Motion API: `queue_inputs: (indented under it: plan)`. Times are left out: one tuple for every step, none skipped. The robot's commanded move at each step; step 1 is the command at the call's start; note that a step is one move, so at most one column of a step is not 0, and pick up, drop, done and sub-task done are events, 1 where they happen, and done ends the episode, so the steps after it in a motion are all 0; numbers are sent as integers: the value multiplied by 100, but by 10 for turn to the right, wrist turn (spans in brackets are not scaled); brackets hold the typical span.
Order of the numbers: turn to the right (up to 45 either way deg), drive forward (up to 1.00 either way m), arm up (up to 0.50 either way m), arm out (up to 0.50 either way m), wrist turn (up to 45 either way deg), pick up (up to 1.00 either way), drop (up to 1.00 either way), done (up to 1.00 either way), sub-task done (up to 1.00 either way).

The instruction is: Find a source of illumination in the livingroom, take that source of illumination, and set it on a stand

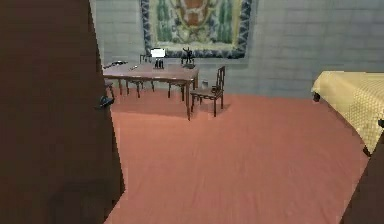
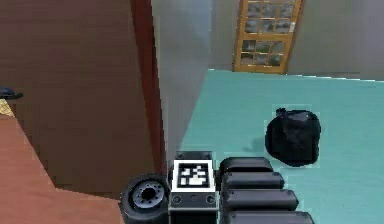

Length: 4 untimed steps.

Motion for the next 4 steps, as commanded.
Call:
queue_inputs:
  plan:
    - [0, 100, 0, 0, 0, 0, 0, 0, 0]
    - [0, 55, 0, 0, 0, 0, 0, 0, 0]
    - [-450, 0, 0, 0, 0, 0, 0, 0, 0]
    - [-90, 0, 0, 0, 0, 0, 0, 0, 0]
